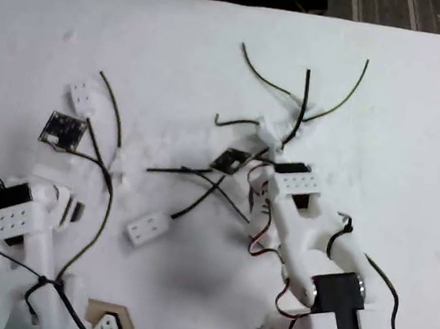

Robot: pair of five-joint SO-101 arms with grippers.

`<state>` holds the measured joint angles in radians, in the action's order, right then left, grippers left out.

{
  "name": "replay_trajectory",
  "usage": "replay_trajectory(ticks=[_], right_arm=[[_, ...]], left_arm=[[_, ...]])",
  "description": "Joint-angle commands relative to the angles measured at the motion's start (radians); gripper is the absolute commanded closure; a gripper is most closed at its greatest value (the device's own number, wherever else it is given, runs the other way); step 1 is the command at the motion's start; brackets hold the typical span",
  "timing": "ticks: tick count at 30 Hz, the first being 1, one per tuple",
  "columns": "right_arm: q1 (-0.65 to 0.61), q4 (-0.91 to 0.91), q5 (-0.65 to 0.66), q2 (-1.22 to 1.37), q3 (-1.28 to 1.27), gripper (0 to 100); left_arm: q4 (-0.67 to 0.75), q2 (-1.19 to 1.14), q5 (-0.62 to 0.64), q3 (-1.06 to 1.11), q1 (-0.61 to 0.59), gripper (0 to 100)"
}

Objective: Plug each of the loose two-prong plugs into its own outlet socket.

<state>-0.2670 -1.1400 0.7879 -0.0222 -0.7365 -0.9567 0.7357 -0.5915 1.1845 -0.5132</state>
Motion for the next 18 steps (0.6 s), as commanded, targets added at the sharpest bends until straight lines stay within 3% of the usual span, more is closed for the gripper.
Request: replay_trajectory(ticks=[1, 7, 18], right_arm=[[0.005, 0.007, 0.011, 0.012, 0.000, 97.8], [-0.027, -0.082, 0.126, -0.016, 0.000, 98.0], [-0.042, -0.166, 0.132, 0.177, 0.124, 92.0]], left_arm=[[0.015, 0.031, 0.009, 0.002, -0.005, 77], [0.015, 0.031, 0.009, 0.002, -0.005, 77], [0.015, 0.031, 0.009, 0.002, -0.005, 77]])
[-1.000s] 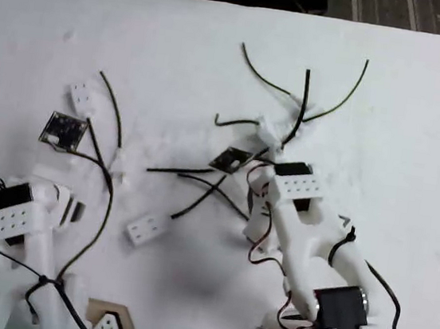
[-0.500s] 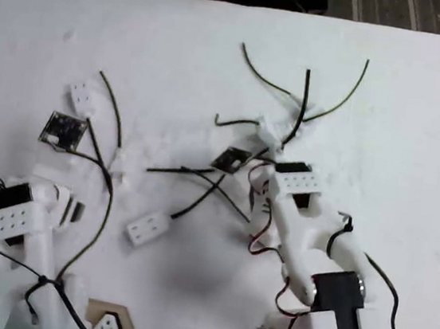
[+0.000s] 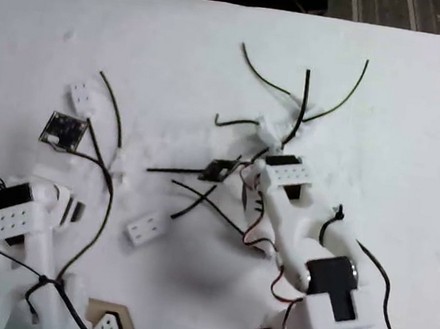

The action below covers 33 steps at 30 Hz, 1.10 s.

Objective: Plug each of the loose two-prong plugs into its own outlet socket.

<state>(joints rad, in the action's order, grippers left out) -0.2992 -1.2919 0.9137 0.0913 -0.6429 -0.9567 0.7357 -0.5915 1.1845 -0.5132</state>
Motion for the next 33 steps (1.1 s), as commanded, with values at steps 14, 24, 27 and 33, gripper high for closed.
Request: replay_trajectory(ticks=[14, 24, 27, 33], right_arm=[[-0.101, -0.058, 0.011, 0.143, 0.101, 92.7], [-0.206, -0.124, -0.110, -0.073, 0.098, 98.1], [-0.189, -0.119, -0.167, -0.202, 0.089, 98.1], [-0.097, -0.087, -0.255, -0.435, 0.083, 98.1]], left_arm=[[0.015, 0.031, 0.009, 0.002, -0.005, 77], [0.015, 0.031, 0.009, 0.002, -0.005, 77], [0.015, 0.031, 0.009, 0.002, -0.005, 77], [0.015, 0.031, 0.009, 0.002, -0.005, 77]])
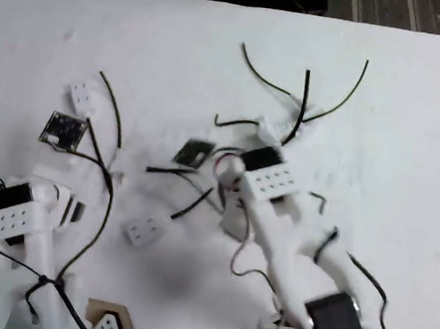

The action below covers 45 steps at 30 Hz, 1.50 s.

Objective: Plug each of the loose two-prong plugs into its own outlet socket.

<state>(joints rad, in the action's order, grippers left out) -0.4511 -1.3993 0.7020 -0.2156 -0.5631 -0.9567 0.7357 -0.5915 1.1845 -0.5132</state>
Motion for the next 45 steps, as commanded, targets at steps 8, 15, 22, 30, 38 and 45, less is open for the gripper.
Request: replay_trajectory(ticks=[8, 15, 22, 30, 38, 45], right_arm=[[0.096, 0.117, -0.074, -0.403, -0.150, 98.1], [0.087, 0.110, -0.212, -0.696, -0.169, 98.1], [-0.015, 0.114, -0.348, -0.866, -0.247, 98.1], [-0.242, 0.117, -0.505, -0.957, -0.261, 98.1], [-0.303, 0.248, -0.614, -0.967, -0.296, 98.1], [-0.302, 0.430, -0.701, -0.969, -0.410, 98.1]], left_arm=[[0.015, 0.031, 0.009, 0.002, -0.004, 77], [0.011, 0.051, 0.054, -0.029, 0.076, 77], [0.014, 0.202, 0.296, -0.100, 0.257, 77], [0.071, 0.265, 0.446, -0.127, 0.516, 77], [0.114, 0.268, 0.605, -0.146, 0.526, 77], [-0.031, 0.268, 0.700, -0.331, 0.536, 96]])
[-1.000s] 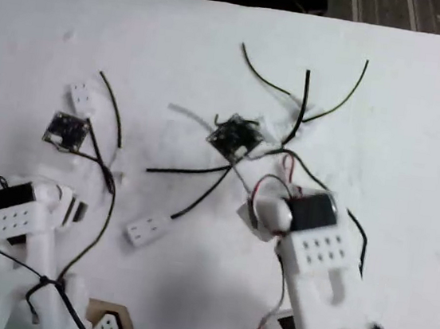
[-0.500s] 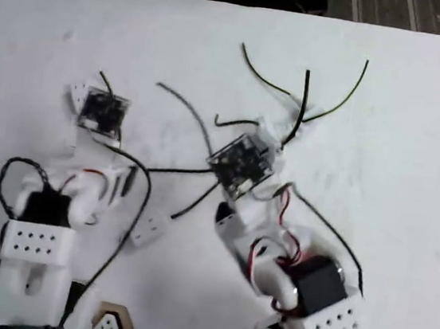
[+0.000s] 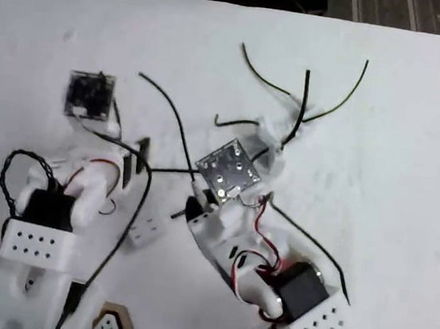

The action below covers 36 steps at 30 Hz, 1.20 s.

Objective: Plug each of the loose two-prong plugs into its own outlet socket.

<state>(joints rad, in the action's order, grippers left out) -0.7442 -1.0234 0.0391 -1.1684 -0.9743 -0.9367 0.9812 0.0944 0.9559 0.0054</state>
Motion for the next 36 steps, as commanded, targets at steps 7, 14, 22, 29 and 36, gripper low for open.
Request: replay_trajectory(ticks=[7, 14, 22, 29, 36], right_arm=[[-0.010, 0.085, -0.121, -0.018, 0.005, 98.1], [-0.015, 0.108, -0.127, -0.018, 0.005, 98.1], [-0.091, 0.101, -0.127, -0.018, -0.003, 98.1], [-0.090, 0.104, -0.123, -0.016, -0.018, 98.1], [-0.094, 0.102, -0.126, -0.016, -0.018, 98.1]], left_arm=[[-0.120, 0.024, -0.009, -0.144, 0.064, 98], [-0.118, 0.024, -0.017, -0.144, 0.203, 98], [-0.147, 0.024, -0.091, -0.143, 0.374, 98], [-0.158, 0.220, -0.117, -0.064, 0.423, 98], [-0.044, 0.518, -0.109, 0.140, 0.437, 98]])
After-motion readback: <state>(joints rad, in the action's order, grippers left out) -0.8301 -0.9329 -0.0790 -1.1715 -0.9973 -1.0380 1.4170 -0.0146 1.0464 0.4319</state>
